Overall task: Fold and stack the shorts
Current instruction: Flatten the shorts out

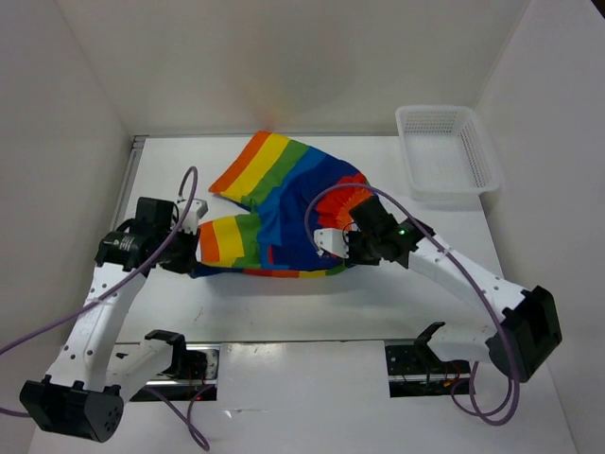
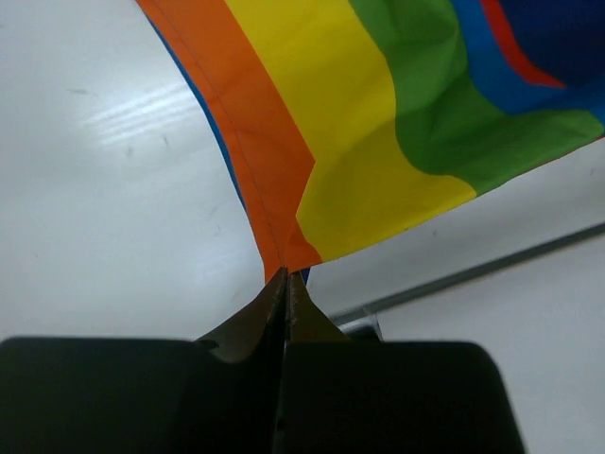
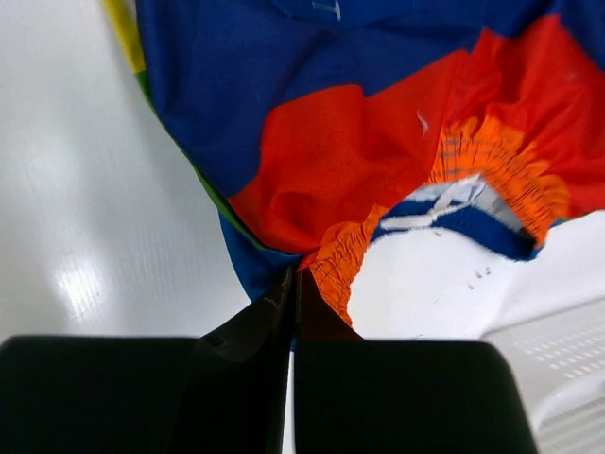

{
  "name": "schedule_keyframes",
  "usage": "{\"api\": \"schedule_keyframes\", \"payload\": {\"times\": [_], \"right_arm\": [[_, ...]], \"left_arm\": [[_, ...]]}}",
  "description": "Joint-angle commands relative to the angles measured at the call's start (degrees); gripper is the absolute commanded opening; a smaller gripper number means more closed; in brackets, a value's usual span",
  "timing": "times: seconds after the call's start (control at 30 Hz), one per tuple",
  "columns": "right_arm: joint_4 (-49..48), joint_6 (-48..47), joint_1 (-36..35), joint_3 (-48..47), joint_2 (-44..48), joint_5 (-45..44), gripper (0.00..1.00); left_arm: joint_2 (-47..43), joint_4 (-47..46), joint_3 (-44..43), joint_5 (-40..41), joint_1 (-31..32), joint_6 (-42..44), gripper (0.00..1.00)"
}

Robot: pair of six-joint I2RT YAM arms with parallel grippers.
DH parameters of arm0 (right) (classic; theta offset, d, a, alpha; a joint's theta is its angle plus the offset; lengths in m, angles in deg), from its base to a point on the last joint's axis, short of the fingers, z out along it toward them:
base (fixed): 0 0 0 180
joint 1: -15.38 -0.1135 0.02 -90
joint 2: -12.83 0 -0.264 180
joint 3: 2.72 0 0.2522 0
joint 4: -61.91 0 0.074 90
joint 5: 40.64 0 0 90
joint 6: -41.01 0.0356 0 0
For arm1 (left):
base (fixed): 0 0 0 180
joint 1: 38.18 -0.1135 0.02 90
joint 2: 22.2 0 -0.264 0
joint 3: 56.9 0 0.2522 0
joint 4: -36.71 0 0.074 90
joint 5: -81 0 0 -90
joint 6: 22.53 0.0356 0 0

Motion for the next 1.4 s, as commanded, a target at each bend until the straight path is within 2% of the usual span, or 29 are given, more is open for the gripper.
{"api": "schedule_keyframes", "payload": {"times": [0.0,0.17,0.23,0.27,0.3,0.33,0.37,0.43,0.47,0.5,0.57,0.6,0.63,0.67,0.7,0.73,0.77,0.83,0.87,1.0,1.07,1.13,1.3,1.37], "right_arm": [[6.42,-4.64,-1.52,-2.29,3.03,2.89,0.0],[11.87,-5.7,-4.86,-1.68,5.75,5.62,0.0],[15.83,-4.49,-8.71,-1.16,6.45,7.63,0.0],[16.36,-2.99,-10.21,-1.16,7.07,7.64,0.04],[16.37,-1.59,-11.45,-1.16,7.08,7.64,0.21],[16.37,-0.88,-12.07,-0.55,7.08,7.64,0.42],[16.37,-0.87,-12.07,-0.54,7.08,6.86,0.62],[14.63,0.44,-12.07,-0.01,7.08,5.02,0.77],[13.91,1.49,-12.07,-0.01,7.69,4.14,0.8],[13.3,2.46,-12.07,-0.88,7.69,3.61,0.85],[9.62,6.4,-9.9,-2.9,8.3,3.6,0.85],[6.99,8.51,-8.75,-3.44,8.31,3.6,0.82],[-1.57,11.23,-7.34,-3.44,8.83,3.6,0.76],[-6.87,17.87,-4.28,-3.44,8.83,2.99,0.69],[-11.88,20.9,-2.69,-2.75,8.23,0.9,0.57],[-16.02,23.36,-1.45,-2.74,7.0,-0.08,0.52],[-21.29,25.56,-0.31,-3.52,5.16,-0.7,0.48],[-23.35,31.98,3.47,-5.8,-2.12,-0.71,0.42],[-24.06,34.0,4.88,-8.34,-4.67,-0.1,0.42],[-23.28,45.94,13.91,-15.91,-19.61,-0.71,0.4],[-25.46,48.78,16.83,-17.42,-25.25,-0.87,0.33],[-28.19,50.28,18.94,-18.81,-28.41,-3.59,0.28],[-30.3,50.81,20.8,-18.92,-32.38,-10.72,0.2],[-30.83,50.81,20.8,-18.39,-33.52,-10.72,0.18]], "left_arm": [[-0.93,8.28,0.27,0.69,2.46,0.21,0.0],[-0.93,12.85,0.27,2.1,5.53,0.21,0.0],[-0.93,15.83,0.27,2.63,6.42,0.21,0.01],[-1.54,15.85,0.8,2.63,7.99,0.21,0.01],[-2.07,14.72,1.67,2.63,8.0,0.21,0.04],[-2.68,12.27,2.29,2.63,8.0,0.21,0.25],[-3.21,11.11,2.3,2.63,8.0,0.21,0.37],[-4.79,6.48,3.09,2.63,8.0,0.21,0.46],[-5.32,4.01,3.09,2.63,8.0,0.21,0.59],[-6.72,-4.46,3.09,3.15,8.0,0.21,0.66],[-7.78,-14.34,4.13,3.94,8.0,0.21,0.67],[-7.79,-23.87,4.14,3.95,5.91,0.21,0.69],[-6.4,-28.4,4.66,3.95,5.02,0.21,0.71],[-2.2,-32.02,4.67,4.73,4.14,0.21,0.71],[1.14,-36.58,3.54,5.61,3.35,0.21,0.71],[5.09,-38.28,2.31,6.75,1.78,0.21,0.71],[13.83,-39.86,0.64,9.2,0.72,0.21,0.71],[22.58,-42.07,-6.36,9.83,-2.53,0.21,0.71],[29.58,-42.59,-8.58,9.84,-2.54,0.21,0.71],[41.06,-45.59,-16.93,6.76,-1.94,0.21,0.79],[47.72,-45.59,-20.63,7.81,-1.4,0.21,0.81],[51.17,-45.49,-23.98,8.43,-1.4,0.21,0.81],[57.86,-49.1,-23.03,10.96,-0.35,0.21,0.81],[60.49,-49.63,-21.79,12.99,-0.35,0.21,0.75]]}}
